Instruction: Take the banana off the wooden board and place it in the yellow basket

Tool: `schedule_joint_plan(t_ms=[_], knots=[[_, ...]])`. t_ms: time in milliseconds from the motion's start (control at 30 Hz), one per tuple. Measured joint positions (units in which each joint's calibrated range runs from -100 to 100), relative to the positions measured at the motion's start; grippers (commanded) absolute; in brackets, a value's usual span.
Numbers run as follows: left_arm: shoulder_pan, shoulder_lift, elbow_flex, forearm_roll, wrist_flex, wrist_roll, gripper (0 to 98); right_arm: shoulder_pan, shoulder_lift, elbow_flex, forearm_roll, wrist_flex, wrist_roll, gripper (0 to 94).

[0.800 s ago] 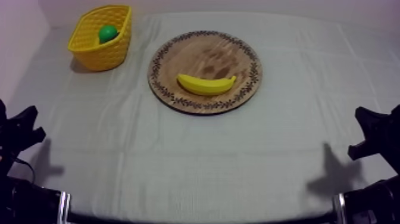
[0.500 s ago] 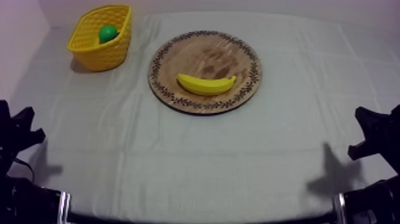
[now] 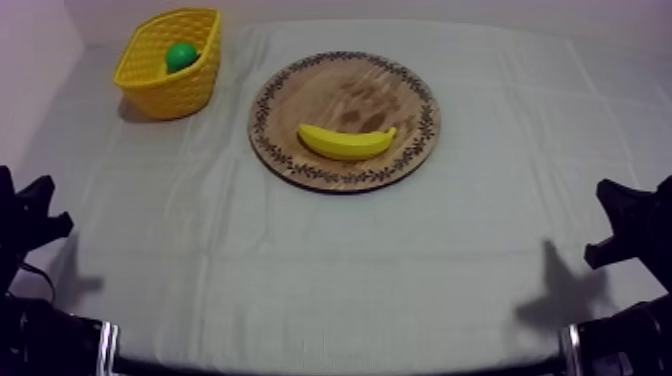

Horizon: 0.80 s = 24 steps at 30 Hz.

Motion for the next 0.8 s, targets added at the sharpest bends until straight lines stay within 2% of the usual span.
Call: schedule_joint_plan(t_ms=[367,467,600,667,800], knots=[[2.84,15.88,-17.73,-1.03,-0.56,2.69,0.1,0.0,0.0,0.0,0.0,0.0,0.0,0.3],[4.38,22.67,-24.4,-3.0,-0.16,4.5,0.1,0.0,0.0,0.0,0.0,0.0,0.0,0.3],[6.24,32.01,-34.7,-6.58,1.61,7.64,0.1,0.0,0.0,0.0,0.0,0.09,0.0,0.3],[6.65,37.03,-40.08,-7.27,3.07,8.78,0.1,0.0,0.0,0.0,0.0,0.1,0.0,0.3],[7.65,46.12,-49.94,-7.13,5.7,9.33,0.1,0.0,0.0,0.0,0.0,0.01,0.0,0.3]])
